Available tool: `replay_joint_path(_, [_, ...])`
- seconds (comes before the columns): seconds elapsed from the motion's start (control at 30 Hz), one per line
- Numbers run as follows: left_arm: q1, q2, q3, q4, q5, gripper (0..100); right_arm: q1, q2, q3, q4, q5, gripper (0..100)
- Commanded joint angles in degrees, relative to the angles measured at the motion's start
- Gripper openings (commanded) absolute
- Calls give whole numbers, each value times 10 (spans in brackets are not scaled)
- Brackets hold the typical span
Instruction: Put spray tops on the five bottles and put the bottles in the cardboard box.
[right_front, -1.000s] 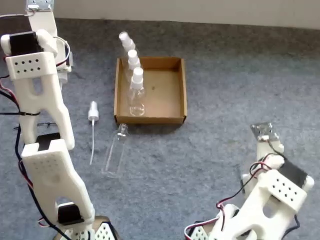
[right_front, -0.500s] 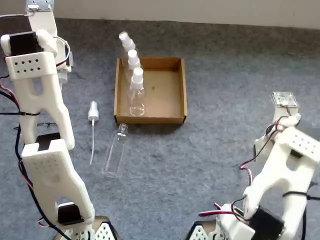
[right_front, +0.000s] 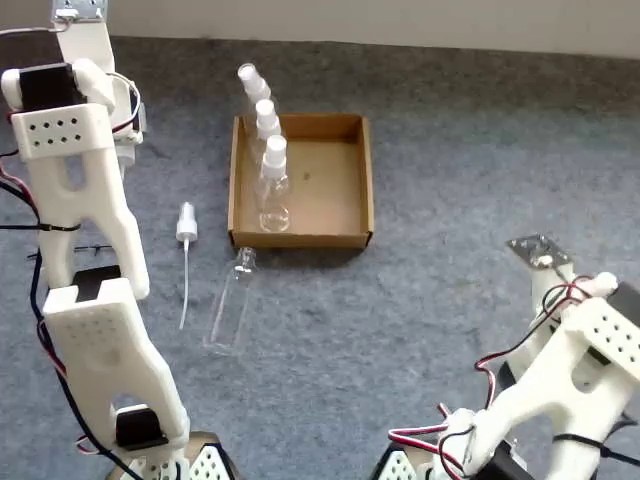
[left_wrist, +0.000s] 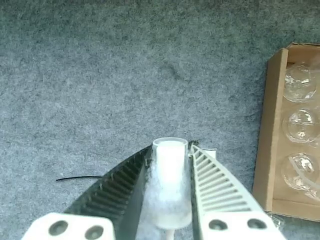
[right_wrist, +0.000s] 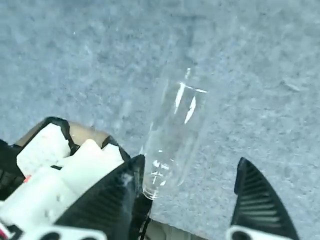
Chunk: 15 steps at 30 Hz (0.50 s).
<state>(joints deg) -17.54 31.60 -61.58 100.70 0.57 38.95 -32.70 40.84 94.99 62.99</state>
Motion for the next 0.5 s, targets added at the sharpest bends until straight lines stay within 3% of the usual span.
replay_joint_path(0.0, [-2,-37,0,-7,-3,91,4,-11,63,-19,34,250])
replay_joint_path(0.2, [-3,-37,0,-6,-3,91,-5,18,153,-151,-13,250])
replay_joint_path(0.47, [-2,-37,1,-6,-3,91,-5,143,161,-260,-66,228])
